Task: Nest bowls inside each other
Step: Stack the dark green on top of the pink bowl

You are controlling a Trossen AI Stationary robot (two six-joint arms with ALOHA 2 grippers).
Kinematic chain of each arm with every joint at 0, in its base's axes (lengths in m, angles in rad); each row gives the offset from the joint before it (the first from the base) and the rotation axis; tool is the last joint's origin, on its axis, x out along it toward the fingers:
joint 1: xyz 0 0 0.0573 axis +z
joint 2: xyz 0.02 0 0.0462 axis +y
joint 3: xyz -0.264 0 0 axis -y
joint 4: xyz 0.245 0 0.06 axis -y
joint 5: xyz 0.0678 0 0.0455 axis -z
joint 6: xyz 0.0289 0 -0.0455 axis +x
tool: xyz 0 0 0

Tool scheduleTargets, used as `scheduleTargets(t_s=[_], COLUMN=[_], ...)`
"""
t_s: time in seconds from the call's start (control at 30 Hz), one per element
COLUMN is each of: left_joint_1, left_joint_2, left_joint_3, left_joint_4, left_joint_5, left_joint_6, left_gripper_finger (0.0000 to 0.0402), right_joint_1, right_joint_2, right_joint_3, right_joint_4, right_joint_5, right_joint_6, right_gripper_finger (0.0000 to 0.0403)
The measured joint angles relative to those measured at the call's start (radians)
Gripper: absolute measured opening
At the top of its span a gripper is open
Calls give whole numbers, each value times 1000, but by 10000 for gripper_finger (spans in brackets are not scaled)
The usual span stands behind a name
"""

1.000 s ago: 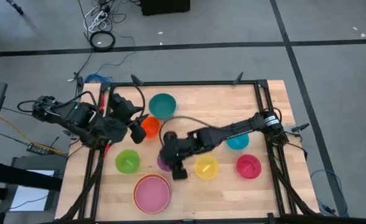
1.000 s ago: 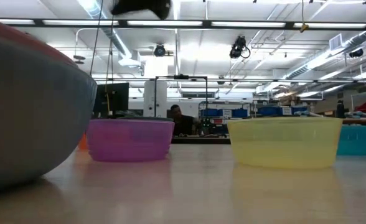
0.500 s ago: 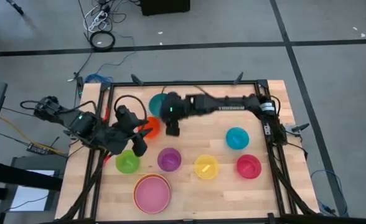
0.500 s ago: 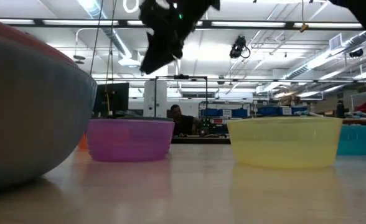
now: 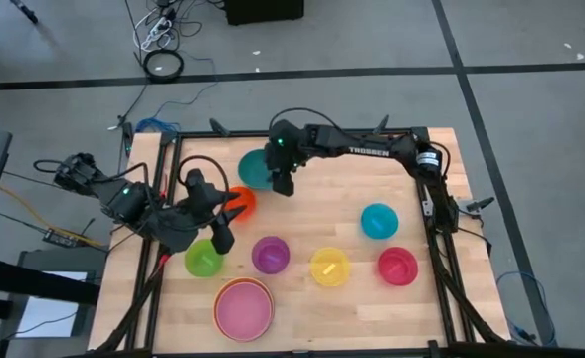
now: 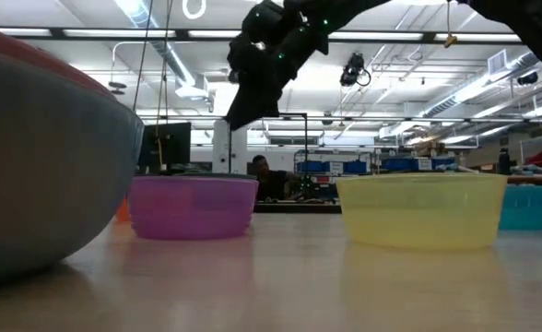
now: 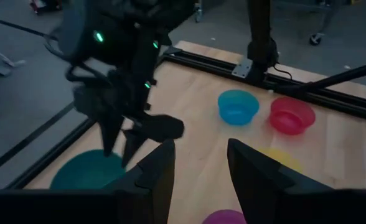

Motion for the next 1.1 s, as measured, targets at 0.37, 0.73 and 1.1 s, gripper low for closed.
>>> scheduleTargets(t_s=[0.37, 0.73, 1.1], left_joint_1=[0, 1, 1], left_joint_2=[0, 0, 0], left_joint_3=[0, 0, 0], left_joint_4=[2, 3, -4], left_joint_5=[-28, -65, -65], left_joint_6=[-3, -2, -3], left_gripper_finger=[157, 157, 157], right_joint_1=[9, 6, 7], right_joint_2=[1, 40, 136], right_joint_3=[-89, -91, -90], right_joint_4=[152, 215, 246], right_joint_5=[57, 65, 76], right_joint_6=[-31, -42, -40], right_gripper_finger=[178, 176, 178])
